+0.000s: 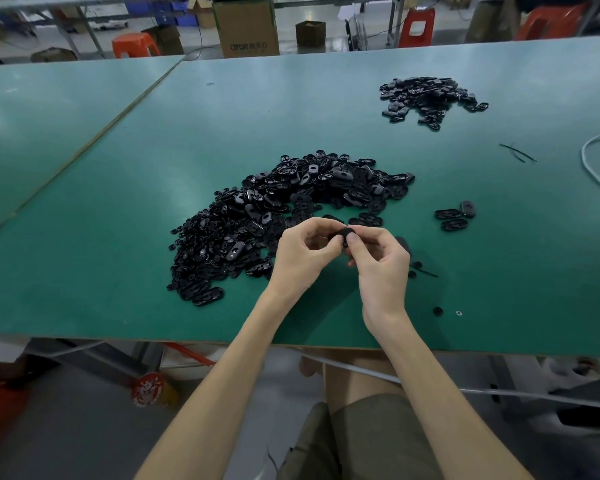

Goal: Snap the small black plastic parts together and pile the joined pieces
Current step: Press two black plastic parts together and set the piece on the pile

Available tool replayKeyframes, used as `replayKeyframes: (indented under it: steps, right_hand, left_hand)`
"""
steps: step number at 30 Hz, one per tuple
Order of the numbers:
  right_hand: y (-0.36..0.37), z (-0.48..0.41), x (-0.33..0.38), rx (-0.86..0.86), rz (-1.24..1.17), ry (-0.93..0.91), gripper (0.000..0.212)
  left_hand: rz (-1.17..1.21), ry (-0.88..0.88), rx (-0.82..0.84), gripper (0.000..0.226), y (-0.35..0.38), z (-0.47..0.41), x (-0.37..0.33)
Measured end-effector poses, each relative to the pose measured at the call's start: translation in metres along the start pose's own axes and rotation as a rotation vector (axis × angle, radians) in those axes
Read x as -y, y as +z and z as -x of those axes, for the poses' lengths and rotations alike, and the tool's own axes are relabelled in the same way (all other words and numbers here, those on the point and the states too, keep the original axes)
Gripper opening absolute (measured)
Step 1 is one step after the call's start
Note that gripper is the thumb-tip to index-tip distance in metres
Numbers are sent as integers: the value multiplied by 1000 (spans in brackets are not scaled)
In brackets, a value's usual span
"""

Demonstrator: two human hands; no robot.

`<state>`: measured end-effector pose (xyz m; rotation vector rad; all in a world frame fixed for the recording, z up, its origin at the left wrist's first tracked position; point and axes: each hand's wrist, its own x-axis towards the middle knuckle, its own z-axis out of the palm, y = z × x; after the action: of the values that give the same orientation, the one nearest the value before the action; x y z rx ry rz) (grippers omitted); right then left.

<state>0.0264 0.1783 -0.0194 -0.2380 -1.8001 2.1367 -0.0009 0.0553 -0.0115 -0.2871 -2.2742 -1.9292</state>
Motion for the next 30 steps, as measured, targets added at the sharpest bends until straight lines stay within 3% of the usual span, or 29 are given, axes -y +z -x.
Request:
replayKeyframes:
  steps: [23,30]
  right_hand:
    - [1,-1,-1,45,95,25,10]
    - [0,1,3,4,35,12,15]
  left_hand:
    - [-129,-13,-65,18,1,3,-6]
    - [-17,-3,-27,17,-1,3,-4]
